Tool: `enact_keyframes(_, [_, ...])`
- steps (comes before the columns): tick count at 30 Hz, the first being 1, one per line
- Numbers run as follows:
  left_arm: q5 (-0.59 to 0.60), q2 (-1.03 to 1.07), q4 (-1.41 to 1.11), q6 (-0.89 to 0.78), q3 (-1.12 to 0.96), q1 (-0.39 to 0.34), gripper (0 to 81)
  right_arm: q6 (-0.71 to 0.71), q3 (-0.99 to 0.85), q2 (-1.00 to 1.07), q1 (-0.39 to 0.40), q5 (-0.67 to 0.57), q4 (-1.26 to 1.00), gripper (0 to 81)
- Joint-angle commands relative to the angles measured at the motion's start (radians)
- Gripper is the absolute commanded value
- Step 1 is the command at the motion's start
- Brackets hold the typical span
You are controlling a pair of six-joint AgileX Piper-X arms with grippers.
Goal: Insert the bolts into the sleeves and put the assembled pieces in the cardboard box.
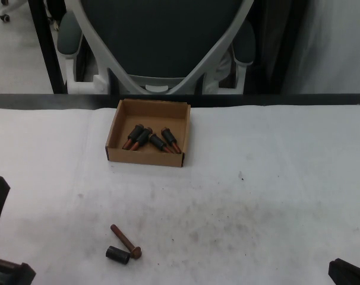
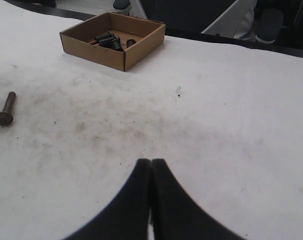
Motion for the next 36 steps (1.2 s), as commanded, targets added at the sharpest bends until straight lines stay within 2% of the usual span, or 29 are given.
enact_keyframes(1, [0.012, -0.007, -0.003, -0.002, -0.017, 0.0, 4.1, 0.007, -0.01, -0.007, 0.001, 0.0, -0.006, 0.2])
enact_keyframes(16, [0.031, -0.007, -0.018, -0.006, -0.017, 0.0, 25.1, 0.007, -0.01, -0.007, 0.001, -0.005, -0.02, 0.2])
enact_keyframes(22, [0.031, -0.007, -0.018, -0.02, -0.017, 0.0, 26.6, -0.007, -0.01, -0.007, 0.001, -0.124, -0.045, 0.2])
enact_keyframes(27, [0.031, -0.007, -0.018, -0.02, -0.017, 0.0, 26.6, -0.112, -0.01, -0.007, 0.001, -0.28, -0.111, 0.2])
enact_keyframes(31, [0.031, -0.007, -0.018, -0.02, -0.017, 0.0, 26.6, -0.113, -0.01, -0.007, 0.001, -0.367, -0.132, 0.5])
enact_keyframes(34, [0.031, -0.007, -0.009, -0.02, -0.017, 0.0, 26.6, -0.062, -0.01, -0.007, 0.001, -0.425, -0.126, 8.4])
enact_keyframes(36, [0.031, -0.007, -0.005, -0.023, -0.017, 0.0, 26.6, -0.017, -0.021, 0.004, 0.001, -0.435, -0.097, 17.7])
